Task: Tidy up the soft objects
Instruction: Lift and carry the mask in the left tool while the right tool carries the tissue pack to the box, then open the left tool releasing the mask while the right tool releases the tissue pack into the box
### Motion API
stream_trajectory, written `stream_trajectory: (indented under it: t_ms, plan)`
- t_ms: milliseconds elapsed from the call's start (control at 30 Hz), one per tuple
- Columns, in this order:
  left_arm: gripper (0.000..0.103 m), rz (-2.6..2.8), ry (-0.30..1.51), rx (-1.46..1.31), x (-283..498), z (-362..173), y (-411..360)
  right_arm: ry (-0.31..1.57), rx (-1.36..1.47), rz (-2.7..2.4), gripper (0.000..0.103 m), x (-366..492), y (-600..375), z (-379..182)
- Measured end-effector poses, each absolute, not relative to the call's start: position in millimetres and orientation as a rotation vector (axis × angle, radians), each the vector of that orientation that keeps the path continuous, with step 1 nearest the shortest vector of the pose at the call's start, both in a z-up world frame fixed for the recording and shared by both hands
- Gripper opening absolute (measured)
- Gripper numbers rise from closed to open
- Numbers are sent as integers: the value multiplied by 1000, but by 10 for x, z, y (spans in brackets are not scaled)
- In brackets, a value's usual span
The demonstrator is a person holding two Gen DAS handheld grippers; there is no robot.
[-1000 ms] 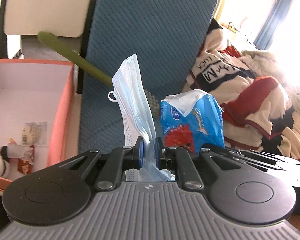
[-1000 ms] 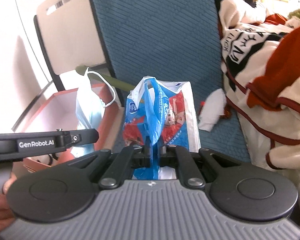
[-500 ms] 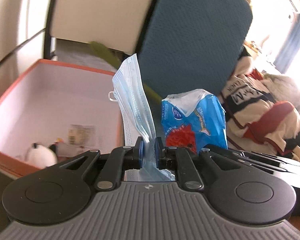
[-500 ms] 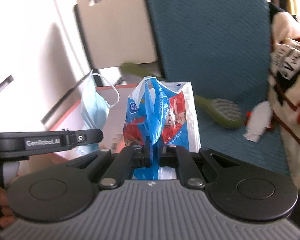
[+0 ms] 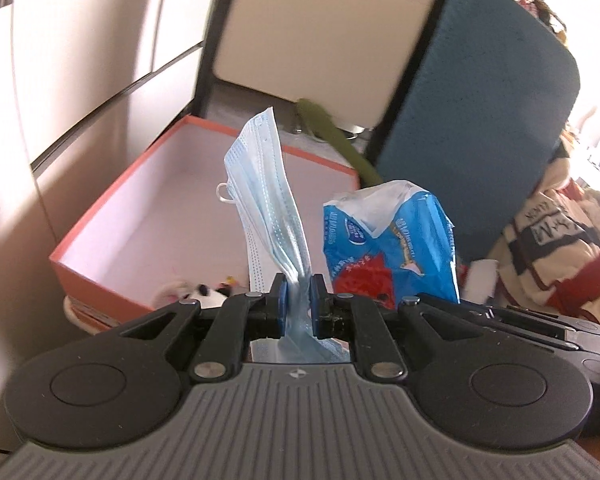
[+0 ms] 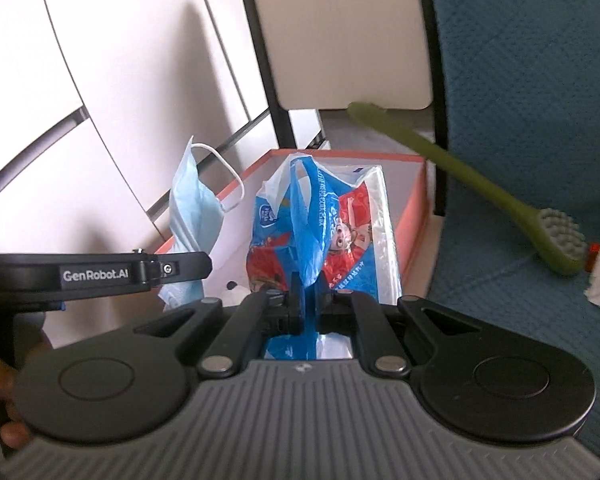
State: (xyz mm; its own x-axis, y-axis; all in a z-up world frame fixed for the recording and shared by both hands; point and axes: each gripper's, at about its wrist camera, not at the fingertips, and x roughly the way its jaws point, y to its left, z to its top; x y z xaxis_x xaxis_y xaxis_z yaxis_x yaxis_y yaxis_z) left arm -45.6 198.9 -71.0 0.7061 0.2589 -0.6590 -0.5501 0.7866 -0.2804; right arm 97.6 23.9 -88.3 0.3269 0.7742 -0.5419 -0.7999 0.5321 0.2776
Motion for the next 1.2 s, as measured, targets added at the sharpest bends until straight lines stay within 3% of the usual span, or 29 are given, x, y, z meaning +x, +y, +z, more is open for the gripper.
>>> stream_trajectory:
  t_ms: [700, 1200]
  plan:
    - [14, 476, 814, -584, 231, -1446, 3243, 832, -143, 999, 9, 1535, 1331, -1284]
    - [15, 506, 824, -607, 191, -1657, 3536, 854, -183, 979, 10, 1647, 1626, -1461]
